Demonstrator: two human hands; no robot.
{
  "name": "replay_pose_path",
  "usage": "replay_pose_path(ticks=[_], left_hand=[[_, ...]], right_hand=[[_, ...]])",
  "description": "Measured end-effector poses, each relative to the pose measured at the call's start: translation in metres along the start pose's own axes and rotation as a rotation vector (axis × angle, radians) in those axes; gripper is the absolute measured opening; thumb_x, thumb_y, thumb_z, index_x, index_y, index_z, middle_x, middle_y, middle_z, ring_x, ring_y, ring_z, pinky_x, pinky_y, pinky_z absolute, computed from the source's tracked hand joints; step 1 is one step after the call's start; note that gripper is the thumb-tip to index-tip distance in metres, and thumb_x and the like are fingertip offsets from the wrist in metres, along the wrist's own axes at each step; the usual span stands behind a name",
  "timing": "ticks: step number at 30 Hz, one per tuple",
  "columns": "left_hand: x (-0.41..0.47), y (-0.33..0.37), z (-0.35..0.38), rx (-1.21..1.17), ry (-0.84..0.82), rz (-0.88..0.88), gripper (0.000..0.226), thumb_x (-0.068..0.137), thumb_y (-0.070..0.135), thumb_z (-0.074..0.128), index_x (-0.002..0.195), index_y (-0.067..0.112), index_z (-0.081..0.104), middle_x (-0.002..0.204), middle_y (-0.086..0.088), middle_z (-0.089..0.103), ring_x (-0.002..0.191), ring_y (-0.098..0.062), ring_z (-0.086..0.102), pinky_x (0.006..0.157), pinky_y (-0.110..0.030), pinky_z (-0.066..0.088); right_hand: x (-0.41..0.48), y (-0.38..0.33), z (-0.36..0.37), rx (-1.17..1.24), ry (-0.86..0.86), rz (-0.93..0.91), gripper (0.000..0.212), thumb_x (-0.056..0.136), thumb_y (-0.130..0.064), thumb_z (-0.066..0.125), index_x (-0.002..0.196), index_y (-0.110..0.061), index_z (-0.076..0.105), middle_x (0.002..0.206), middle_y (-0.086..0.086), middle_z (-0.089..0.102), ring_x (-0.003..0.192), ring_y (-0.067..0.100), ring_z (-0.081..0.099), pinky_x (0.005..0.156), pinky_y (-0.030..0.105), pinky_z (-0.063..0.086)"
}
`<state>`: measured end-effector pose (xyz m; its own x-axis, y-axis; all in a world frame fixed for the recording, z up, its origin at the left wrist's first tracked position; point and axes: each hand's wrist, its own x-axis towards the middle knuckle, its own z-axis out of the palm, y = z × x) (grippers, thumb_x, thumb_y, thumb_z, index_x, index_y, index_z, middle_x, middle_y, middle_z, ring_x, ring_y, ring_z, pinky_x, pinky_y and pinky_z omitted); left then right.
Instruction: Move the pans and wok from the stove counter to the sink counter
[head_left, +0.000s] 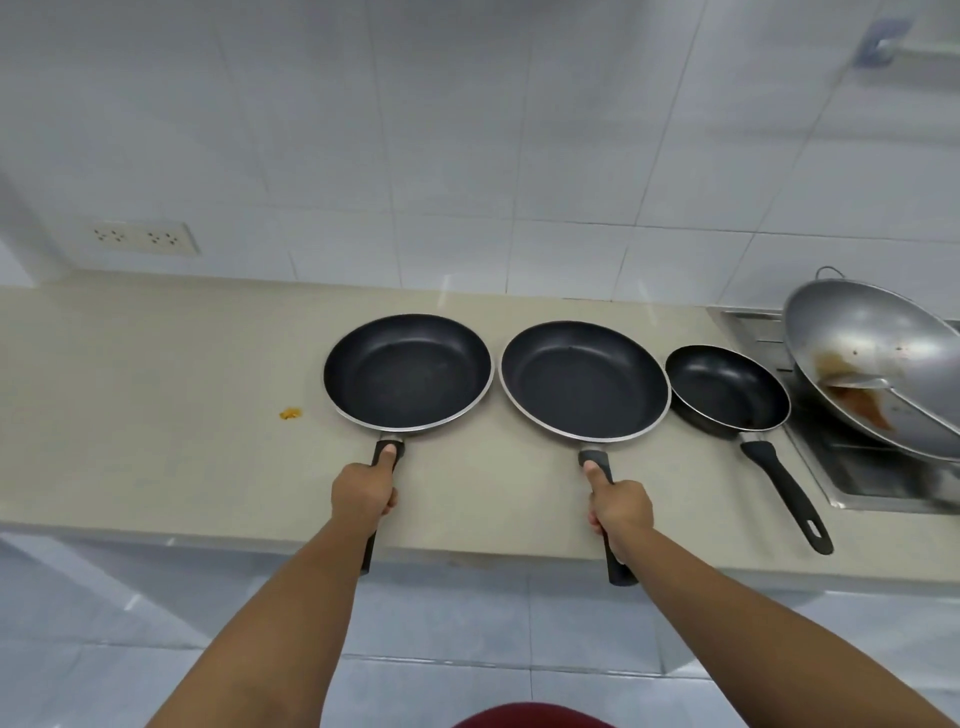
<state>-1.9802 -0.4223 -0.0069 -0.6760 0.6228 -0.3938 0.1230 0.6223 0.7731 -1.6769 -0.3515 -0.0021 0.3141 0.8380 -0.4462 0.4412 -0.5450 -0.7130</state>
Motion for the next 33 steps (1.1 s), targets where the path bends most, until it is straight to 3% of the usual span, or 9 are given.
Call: replay_pose_path(ticks=[5, 11, 15, 18, 23, 29, 31, 33], left_hand=[[0.002, 0.003, 0.002, 0.012, -0.019, -0.010, 0.063, 0.096, 0.055, 0.048, 0.060, 0.005, 0.063, 0.051, -0.005, 0.064, 0.048, -0.021, 0.058, 0.060, -0.030, 0.046], [0.004, 0.005, 0.003, 0.038, -0.044, -0.027, 0.061, 0.097, 0.055, 0.044, 0.067, 0.005, 0.063, 0.054, -0.006, 0.064, 0.049, -0.022, 0.057, 0.069, -0.034, 0.051], [0.002, 0.007, 0.003, 0.087, -0.038, -0.043, 0.062, 0.097, 0.058, 0.042, 0.067, 0.007, 0.061, 0.053, -0.005, 0.063, 0.050, -0.023, 0.057, 0.066, -0.033, 0.050], [0.001, 0.009, 0.003, 0.133, -0.031, -0.063, 0.063, 0.097, 0.060, 0.040, 0.067, 0.008, 0.060, 0.057, -0.007, 0.064, 0.055, -0.025, 0.059, 0.072, -0.036, 0.053], [0.002, 0.009, 0.005, 0.144, -0.027, -0.066, 0.064, 0.097, 0.060, 0.039, 0.078, 0.004, 0.064, 0.063, -0.009, 0.066, 0.059, -0.026, 0.061, 0.078, -0.039, 0.055], [-0.012, 0.017, 0.006, 0.315, 0.050, -0.009, 0.064, 0.101, 0.054, 0.035, 0.109, -0.002, 0.064, 0.103, -0.020, 0.071, 0.095, -0.036, 0.066, 0.081, -0.040, 0.050], [-0.023, 0.024, 0.011, 0.368, 0.129, 0.035, 0.051, 0.103, 0.045, 0.038, 0.118, -0.001, 0.055, 0.115, -0.020, 0.065, 0.105, -0.037, 0.062, 0.081, -0.040, 0.046], [-0.038, 0.037, 0.018, 0.416, 0.188, 0.060, 0.045, 0.102, 0.038, 0.042, 0.128, 0.001, 0.047, 0.127, -0.019, 0.058, 0.118, -0.037, 0.055, 0.090, -0.044, 0.044]], right_hand=[[0.002, -0.007, -0.001, -0.006, -0.040, -0.005, 0.055, 0.092, -0.053, 0.053, 0.078, -0.001, 0.063, 0.056, 0.010, 0.063, 0.045, 0.024, 0.054, 0.054, 0.030, 0.045], [0.002, -0.013, 0.002, -0.110, -0.028, -0.115, 0.053, 0.096, -0.048, 0.049, 0.095, 0.003, 0.063, 0.082, 0.020, 0.073, 0.064, 0.034, 0.067, 0.070, 0.040, 0.055], [0.005, -0.016, 0.000, -0.099, -0.039, -0.123, 0.052, 0.095, -0.047, 0.052, 0.092, 0.004, 0.064, 0.078, 0.018, 0.071, 0.068, 0.037, 0.070, 0.077, 0.047, 0.060], [0.006, -0.018, -0.001, -0.100, -0.034, -0.112, 0.051, 0.095, -0.047, 0.053, 0.093, 0.003, 0.064, 0.083, 0.020, 0.072, 0.073, 0.038, 0.071, 0.077, 0.048, 0.060], [0.009, -0.017, -0.002, -0.086, -0.036, -0.102, 0.050, 0.095, -0.046, 0.054, 0.092, 0.003, 0.064, 0.079, 0.020, 0.072, 0.062, 0.034, 0.065, 0.078, 0.049, 0.060], [0.009, -0.015, -0.005, -0.074, -0.072, -0.103, 0.049, 0.096, -0.045, 0.052, 0.090, 0.001, 0.064, 0.064, 0.012, 0.067, 0.056, 0.030, 0.063, 0.079, 0.050, 0.060], [0.009, -0.015, -0.009, -0.060, -0.101, -0.117, 0.047, 0.097, -0.044, 0.050, 0.092, 0.000, 0.064, 0.070, 0.013, 0.069, 0.061, 0.030, 0.065, 0.080, 0.049, 0.060], [0.006, -0.018, -0.017, -0.091, -0.114, -0.146, 0.046, 0.099, -0.041, 0.046, 0.103, 0.000, 0.066, 0.093, 0.017, 0.073, 0.080, 0.033, 0.067, 0.085, 0.042, 0.056]])
